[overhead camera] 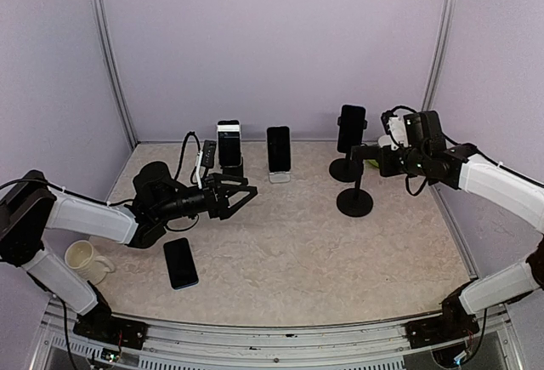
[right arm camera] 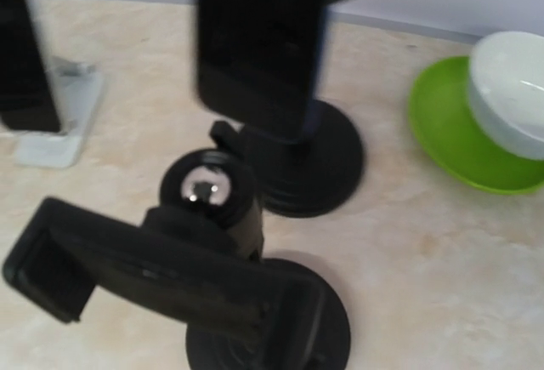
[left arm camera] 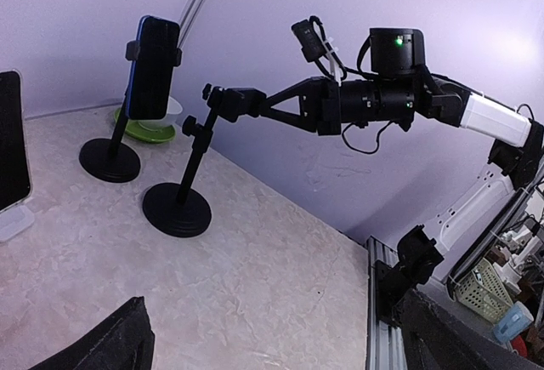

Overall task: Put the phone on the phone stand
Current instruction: Move the phone stand to the center of the board.

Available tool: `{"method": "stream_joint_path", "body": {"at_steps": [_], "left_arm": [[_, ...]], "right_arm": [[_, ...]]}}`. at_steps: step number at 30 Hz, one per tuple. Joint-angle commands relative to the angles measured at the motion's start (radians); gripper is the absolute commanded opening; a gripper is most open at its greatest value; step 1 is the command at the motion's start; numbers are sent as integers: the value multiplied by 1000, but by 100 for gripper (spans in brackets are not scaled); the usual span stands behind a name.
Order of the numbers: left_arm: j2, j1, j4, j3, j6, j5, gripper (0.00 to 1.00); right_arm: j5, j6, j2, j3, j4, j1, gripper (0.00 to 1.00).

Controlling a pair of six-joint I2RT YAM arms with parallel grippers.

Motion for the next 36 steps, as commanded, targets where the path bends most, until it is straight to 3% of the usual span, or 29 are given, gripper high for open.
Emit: {"method": "stream_joint_path", "body": {"at_steps": [1,13,24,32,36], "left_arm": [[11,-5,38,15,-5,3,99],[-9,-2,40,-2,-4,-10,99],[-31,8,51,-31,-2,-11,99],[-39,19,63,-49,-5,-9,99],[-36,22,71,-49,-9,-4,99]], "right_arm": [[47,44,1,70,38,87,0],[212,189,150,145,95,316,0],[348,257,304,285,75,450,0],[439,335,331,307,60,533,0],[421,343,349,324,37,548,7]]}}
